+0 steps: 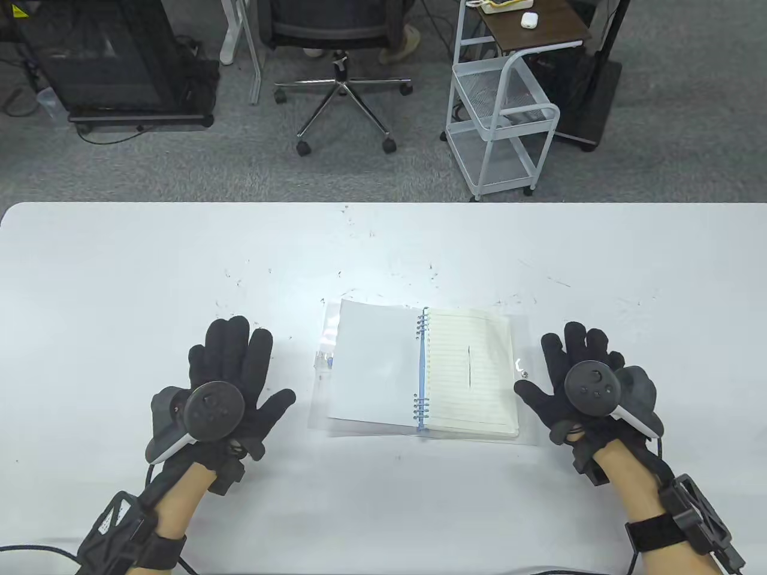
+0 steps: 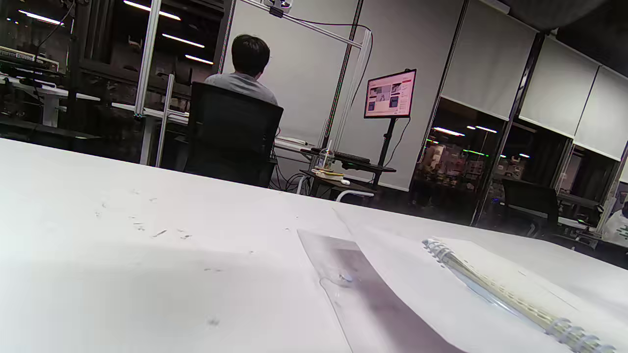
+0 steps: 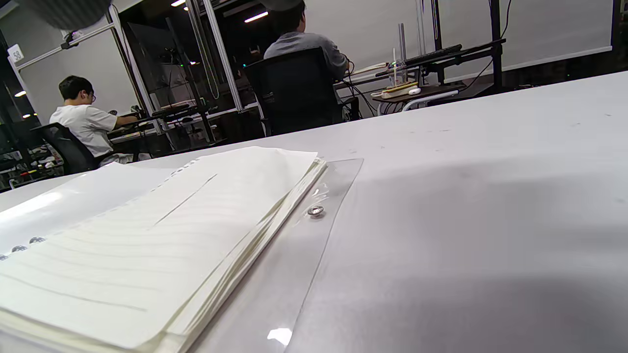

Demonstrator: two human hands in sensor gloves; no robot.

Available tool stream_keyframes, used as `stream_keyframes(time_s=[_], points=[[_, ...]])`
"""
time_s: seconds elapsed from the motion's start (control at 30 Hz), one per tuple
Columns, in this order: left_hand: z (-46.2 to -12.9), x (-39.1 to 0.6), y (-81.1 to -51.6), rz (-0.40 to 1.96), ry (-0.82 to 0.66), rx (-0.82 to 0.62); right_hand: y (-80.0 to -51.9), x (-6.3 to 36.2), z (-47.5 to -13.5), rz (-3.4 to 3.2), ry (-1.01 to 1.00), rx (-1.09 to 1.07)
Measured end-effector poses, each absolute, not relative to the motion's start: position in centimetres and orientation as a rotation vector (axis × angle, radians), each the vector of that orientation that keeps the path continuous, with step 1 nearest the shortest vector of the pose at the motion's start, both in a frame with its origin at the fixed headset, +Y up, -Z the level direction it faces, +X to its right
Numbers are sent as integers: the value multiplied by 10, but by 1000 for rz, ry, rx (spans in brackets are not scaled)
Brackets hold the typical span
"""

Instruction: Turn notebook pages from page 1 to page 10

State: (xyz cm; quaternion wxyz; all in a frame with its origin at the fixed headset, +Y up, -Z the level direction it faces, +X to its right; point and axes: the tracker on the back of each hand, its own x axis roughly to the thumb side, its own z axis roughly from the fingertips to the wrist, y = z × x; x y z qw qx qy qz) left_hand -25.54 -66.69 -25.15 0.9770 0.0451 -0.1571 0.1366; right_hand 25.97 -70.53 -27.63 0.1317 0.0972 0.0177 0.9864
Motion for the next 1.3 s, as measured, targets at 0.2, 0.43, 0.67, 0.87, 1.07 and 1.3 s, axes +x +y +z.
stream_keyframes(time_s=[0.2, 0.43, 0.67, 0.87, 1.07, 1.3], points=[[-253, -256, -666, 283, -323, 92, -708, 252, -284, 2813, 64, 241], [-253, -257, -665, 301, -342, 76, -723, 218, -317, 2670, 289, 146], [-251, -257, -664, 321, -364, 69, -751, 191, -350, 2750, 514, 39], [-251, -254, -665, 326, -387, 57, -765, 187, -352, 2765, 551, 17], [-250, -253, -665, 333, -386, 58, -780, 180, -348, 2698, 624, 18], [-248, -254, -665, 343, -384, 67, -786, 173, -344, 2845, 582, 45]])
